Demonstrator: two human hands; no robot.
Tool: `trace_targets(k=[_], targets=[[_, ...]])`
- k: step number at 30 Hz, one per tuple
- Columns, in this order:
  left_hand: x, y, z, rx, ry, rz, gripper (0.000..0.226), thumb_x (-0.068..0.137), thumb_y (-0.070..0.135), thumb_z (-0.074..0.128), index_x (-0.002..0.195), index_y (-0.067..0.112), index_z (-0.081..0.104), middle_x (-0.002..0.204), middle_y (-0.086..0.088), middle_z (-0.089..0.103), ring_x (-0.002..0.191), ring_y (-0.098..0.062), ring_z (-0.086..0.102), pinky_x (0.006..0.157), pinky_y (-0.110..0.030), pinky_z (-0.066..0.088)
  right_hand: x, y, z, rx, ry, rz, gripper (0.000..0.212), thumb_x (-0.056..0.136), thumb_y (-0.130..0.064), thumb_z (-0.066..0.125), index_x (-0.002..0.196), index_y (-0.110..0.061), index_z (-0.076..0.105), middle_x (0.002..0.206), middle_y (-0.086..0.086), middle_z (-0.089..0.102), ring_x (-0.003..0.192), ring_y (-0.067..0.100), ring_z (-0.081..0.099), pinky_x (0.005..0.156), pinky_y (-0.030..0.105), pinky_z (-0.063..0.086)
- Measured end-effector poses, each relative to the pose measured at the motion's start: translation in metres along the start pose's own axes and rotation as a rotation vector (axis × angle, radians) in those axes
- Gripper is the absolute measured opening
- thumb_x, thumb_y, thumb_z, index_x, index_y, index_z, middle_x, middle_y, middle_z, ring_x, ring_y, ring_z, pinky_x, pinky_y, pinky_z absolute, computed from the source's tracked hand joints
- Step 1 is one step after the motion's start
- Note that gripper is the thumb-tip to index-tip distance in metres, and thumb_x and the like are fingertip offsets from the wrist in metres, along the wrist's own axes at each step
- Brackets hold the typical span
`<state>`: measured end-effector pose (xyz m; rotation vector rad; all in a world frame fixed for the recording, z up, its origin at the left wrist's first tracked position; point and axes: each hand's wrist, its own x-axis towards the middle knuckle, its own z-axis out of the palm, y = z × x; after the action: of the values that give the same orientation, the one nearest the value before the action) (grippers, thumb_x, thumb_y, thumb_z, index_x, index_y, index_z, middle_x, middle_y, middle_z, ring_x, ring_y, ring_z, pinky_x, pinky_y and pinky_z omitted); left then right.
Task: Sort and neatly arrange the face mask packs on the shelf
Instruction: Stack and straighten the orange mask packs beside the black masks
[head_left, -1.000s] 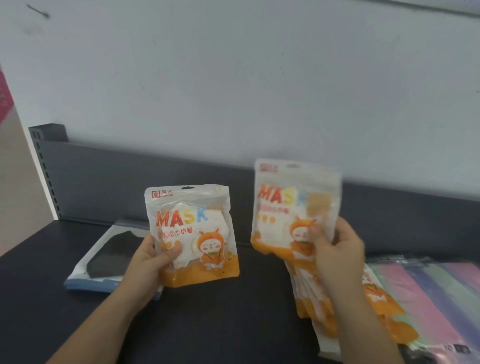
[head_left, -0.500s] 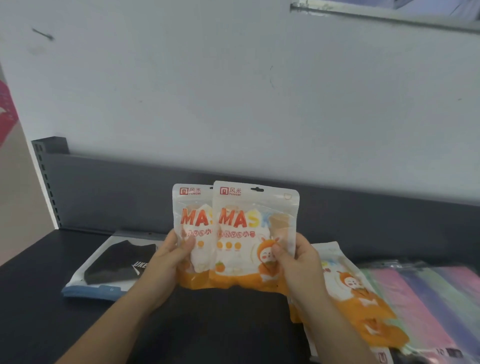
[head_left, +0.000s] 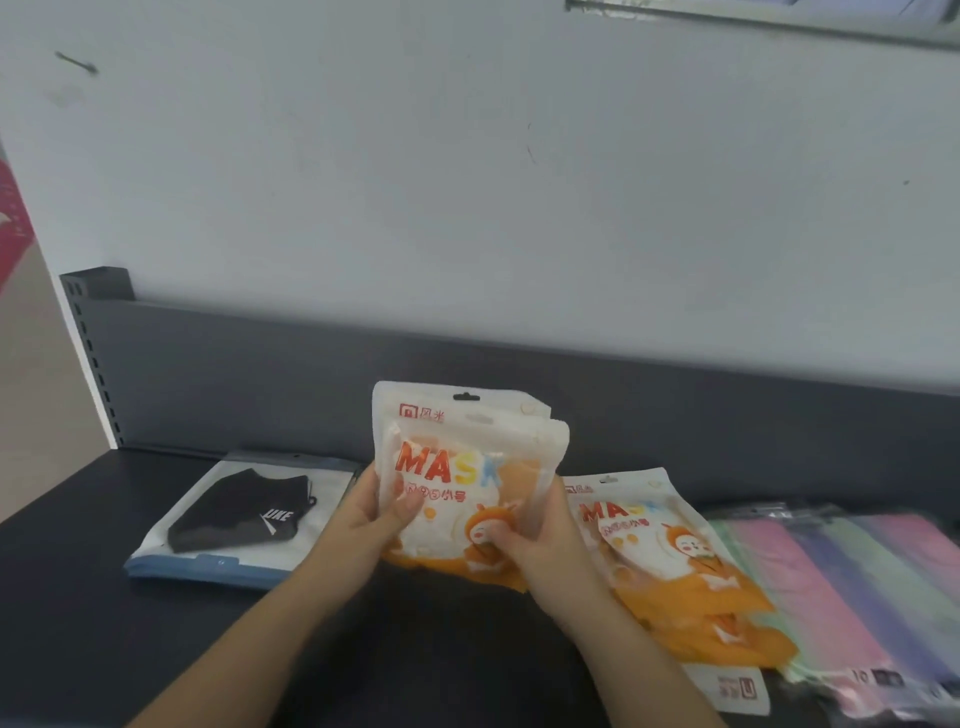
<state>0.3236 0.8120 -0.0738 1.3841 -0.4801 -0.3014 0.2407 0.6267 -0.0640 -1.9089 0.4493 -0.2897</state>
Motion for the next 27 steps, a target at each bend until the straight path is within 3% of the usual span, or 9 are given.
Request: trace_targets(k=[6, 9, 10, 12, 15, 17, 20, 23, 27], targets=[[-0.007, -0.03, -0.006, 0.418, -0.192, -0.09, 0.051, 0.092, 0.017, 0.065, 0.134, 0.034, 0.04, 0.119, 0.035, 0.063, 0.112, 0.015, 0.057, 0.084, -0.005, 0.049, -0.016, 0.01, 0.004, -0.277, 0.077, -0.001, 0.066, 0.096, -0.021, 0.063, 0.146, -0.024, 0.02, 0.151, -0.008, 0.038, 0.141, 0.01, 0.035, 0.111, 0.031, 0.036], [0.002, -0.036, -0.013, 0.31, -0.143, -0.117, 0.057, 0.089, 0.019, 0.069, 0.139, 0.024, 0.04, 0.128, 0.01, 0.066, 0.119, -0.003, 0.061, 0.093, -0.022, 0.053, -0.01, 0.009, 0.005, -0.153, -0.015, 0.018, 0.056, 0.1, -0.026, 0.057, 0.145, -0.022, 0.025, 0.132, -0.016, 0.042, 0.117, -0.003, 0.04, 0.084, 0.005, 0.044], [0.005, -0.038, -0.016, 0.257, -0.108, -0.162, 0.061, 0.085, 0.027, 0.073, 0.138, 0.023, 0.042, 0.128, 0.005, 0.066, 0.118, -0.01, 0.064, 0.094, -0.03, 0.055, -0.005, 0.01, 0.007, -0.14, -0.037, 0.032, 0.054, 0.1, -0.03, 0.055, 0.146, -0.022, 0.026, 0.134, -0.014, 0.045, 0.115, -0.001, 0.043, 0.078, 0.004, 0.043], [0.009, -0.034, -0.016, 0.249, -0.054, -0.274, 0.065, 0.079, 0.039, 0.078, 0.132, 0.021, 0.045, 0.122, 0.003, 0.068, 0.108, -0.015, 0.069, 0.088, -0.032, 0.057, 0.002, 0.015, 0.012, -0.166, -0.069, 0.08, 0.055, 0.101, -0.038, 0.052, 0.148, -0.023, 0.027, 0.141, -0.01, 0.047, 0.116, 0.005, 0.049, 0.085, 0.013, 0.043], [0.012, -0.031, -0.006, 0.568, -0.015, -0.391, 0.043, 0.09, 0.035, 0.068, 0.122, 0.019, 0.046, 0.11, 0.009, 0.06, 0.096, -0.007, 0.062, 0.07, -0.022, 0.049, 0.011, 0.022, 0.018, -0.24, -0.132, 0.211, 0.065, 0.099, -0.037, 0.053, 0.153, -0.021, 0.022, 0.144, -0.002, 0.049, 0.123, 0.015, 0.053, 0.093, 0.027, 0.047], [0.014, -0.031, 0.001, 0.767, 0.007, -0.419, 0.042, 0.092, 0.042, 0.064, 0.121, 0.02, 0.044, 0.109, 0.008, 0.056, 0.095, -0.008, 0.057, 0.068, -0.021, 0.045, 0.015, 0.021, 0.02, -0.296, -0.116, 0.268, 0.077, 0.099, -0.033, 0.055, 0.157, -0.018, 0.008, 0.153, 0.004, 0.04, 0.133, 0.022, 0.047, 0.097, 0.032, 0.046], [0.022, -0.035, 0.004, 0.882, 0.061, -0.424, 0.054, 0.091, 0.044, 0.063, 0.132, 0.014, 0.046, 0.114, 0.002, 0.055, 0.099, -0.013, 0.056, 0.074, -0.024, 0.046, 0.018, 0.019, 0.023, -0.391, -0.062, 0.23, 0.08, 0.097, -0.034, 0.059, 0.157, -0.023, 0.008, 0.156, 0.008, 0.03, 0.135, 0.024, 0.044, 0.099, 0.033, 0.046], [0.027, -0.039, 0.005, 0.975, 0.105, -0.337, 0.076, 0.09, 0.046, 0.062, 0.152, 0.021, 0.026, 0.143, -0.008, 0.042, 0.127, -0.024, 0.046, 0.102, -0.038, 0.043, 0.019, 0.02, 0.025, -0.509, -0.067, 0.149, 0.067, 0.098, -0.037, 0.056, 0.153, -0.028, 0.018, 0.149, 0.008, 0.034, 0.125, 0.021, 0.051, 0.082, 0.023, 0.042], [0.025, -0.045, 0.012, 1.079, -0.039, -0.271, 0.063, 0.102, 0.045, 0.039, 0.155, 0.042, 0.004, 0.158, -0.005, 0.02, 0.138, -0.028, 0.029, 0.11, -0.044, 0.032, 0.023, 0.023, 0.026, -0.646, -0.076, 0.11, 0.052, 0.103, -0.036, 0.048, 0.15, -0.026, 0.028, 0.147, 0.008, 0.036, 0.123, 0.019, 0.052, 0.097, 0.026, 0.046]])
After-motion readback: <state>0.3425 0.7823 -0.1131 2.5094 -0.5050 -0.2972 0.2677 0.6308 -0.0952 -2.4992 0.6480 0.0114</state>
